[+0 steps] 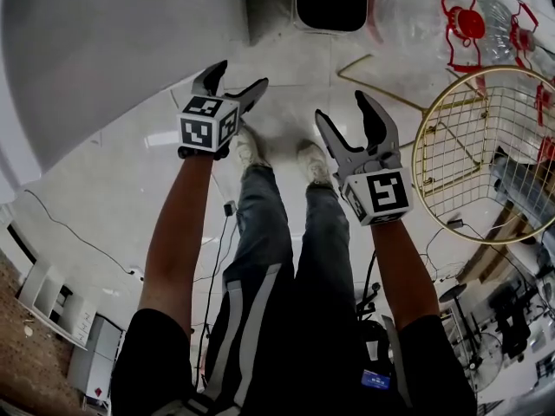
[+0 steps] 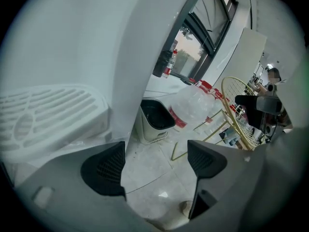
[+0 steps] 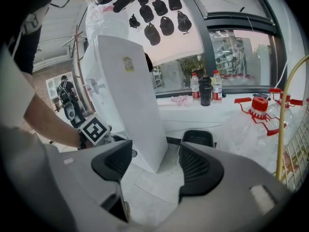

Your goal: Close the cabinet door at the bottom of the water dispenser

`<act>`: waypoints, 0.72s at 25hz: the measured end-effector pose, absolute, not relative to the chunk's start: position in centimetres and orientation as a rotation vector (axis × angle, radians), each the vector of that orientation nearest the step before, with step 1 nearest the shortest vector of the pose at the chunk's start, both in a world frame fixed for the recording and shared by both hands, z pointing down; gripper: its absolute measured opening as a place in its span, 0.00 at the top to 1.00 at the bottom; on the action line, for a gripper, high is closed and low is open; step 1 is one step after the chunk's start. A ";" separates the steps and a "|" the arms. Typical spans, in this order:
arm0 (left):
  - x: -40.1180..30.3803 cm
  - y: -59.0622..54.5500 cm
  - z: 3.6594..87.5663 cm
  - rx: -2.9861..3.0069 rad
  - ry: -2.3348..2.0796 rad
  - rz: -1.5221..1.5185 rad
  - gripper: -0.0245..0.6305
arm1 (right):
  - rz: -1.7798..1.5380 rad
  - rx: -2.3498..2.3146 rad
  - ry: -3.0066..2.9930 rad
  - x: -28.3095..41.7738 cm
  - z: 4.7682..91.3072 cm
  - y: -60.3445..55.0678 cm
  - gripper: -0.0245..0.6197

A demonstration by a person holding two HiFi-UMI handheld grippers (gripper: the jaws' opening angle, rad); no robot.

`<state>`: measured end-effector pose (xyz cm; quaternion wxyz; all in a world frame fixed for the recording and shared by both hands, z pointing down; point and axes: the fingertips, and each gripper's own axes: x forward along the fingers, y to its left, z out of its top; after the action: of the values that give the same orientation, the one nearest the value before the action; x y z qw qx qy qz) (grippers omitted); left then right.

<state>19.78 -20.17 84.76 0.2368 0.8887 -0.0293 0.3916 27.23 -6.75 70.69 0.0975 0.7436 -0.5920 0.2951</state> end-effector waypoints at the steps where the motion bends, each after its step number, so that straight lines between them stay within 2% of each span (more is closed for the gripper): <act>1: 19.8 -20.1 84.7 2.436 -0.079 1.073 0.33 | 0.873 2.204 -1.752 27.3 70.7 -6.7 0.49; 8: 19.3 -19.2 83.0 2.436 -0.058 1.067 0.33 | 0.875 2.197 -1.766 26.6 69.8 -6.7 0.49; 13: 18.9 -18.3 77.1 2.484 -0.060 1.002 0.33 | 0.840 2.192 -1.817 25.8 65.5 -7.7 0.50; 18: 18.2 -17.9 66.7 2.581 -0.127 0.855 0.44 | 0.709 2.206 -1.903 25.4 57.2 -9.1 0.53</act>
<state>18.24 -17.90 66.74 0.2085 0.9274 -0.0457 0.3072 25.38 -9.08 57.22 0.0716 0.7338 -0.6331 0.2359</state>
